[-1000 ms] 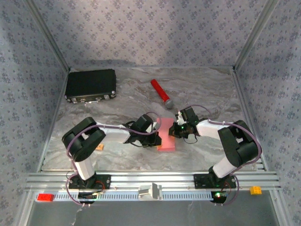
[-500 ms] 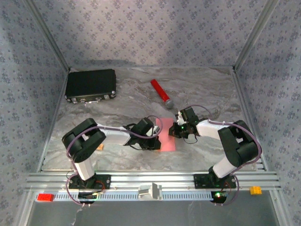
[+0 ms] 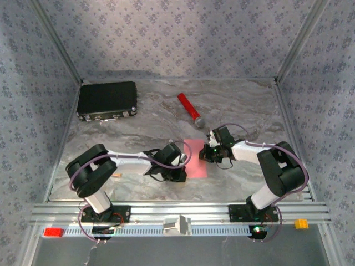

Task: Fold a paper plane with a square sheet of paper (pick it up from the middle)
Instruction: First fold the square sheet of paper in half at the center of the table.

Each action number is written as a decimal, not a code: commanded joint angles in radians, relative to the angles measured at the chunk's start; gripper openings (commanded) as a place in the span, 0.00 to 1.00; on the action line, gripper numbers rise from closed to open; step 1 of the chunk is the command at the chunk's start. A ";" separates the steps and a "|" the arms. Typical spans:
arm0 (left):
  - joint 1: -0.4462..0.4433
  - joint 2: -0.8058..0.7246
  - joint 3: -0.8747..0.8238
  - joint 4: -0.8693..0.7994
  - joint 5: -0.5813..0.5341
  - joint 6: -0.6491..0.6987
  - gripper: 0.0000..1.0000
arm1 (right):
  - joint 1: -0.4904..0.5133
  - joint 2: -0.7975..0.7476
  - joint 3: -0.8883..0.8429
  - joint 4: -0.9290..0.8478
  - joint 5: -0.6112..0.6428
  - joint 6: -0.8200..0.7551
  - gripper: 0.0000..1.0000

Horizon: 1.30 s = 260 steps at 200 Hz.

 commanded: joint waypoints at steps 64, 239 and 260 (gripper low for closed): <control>0.093 -0.102 0.042 0.112 -0.034 -0.051 0.03 | 0.001 0.020 -0.025 -0.110 0.075 0.007 0.00; 0.107 0.131 0.026 0.165 0.008 -0.067 0.03 | -0.004 0.017 -0.036 -0.108 0.076 0.007 0.00; 0.108 0.113 0.055 0.182 0.013 -0.076 0.03 | -0.004 0.009 -0.036 -0.109 0.078 0.007 0.00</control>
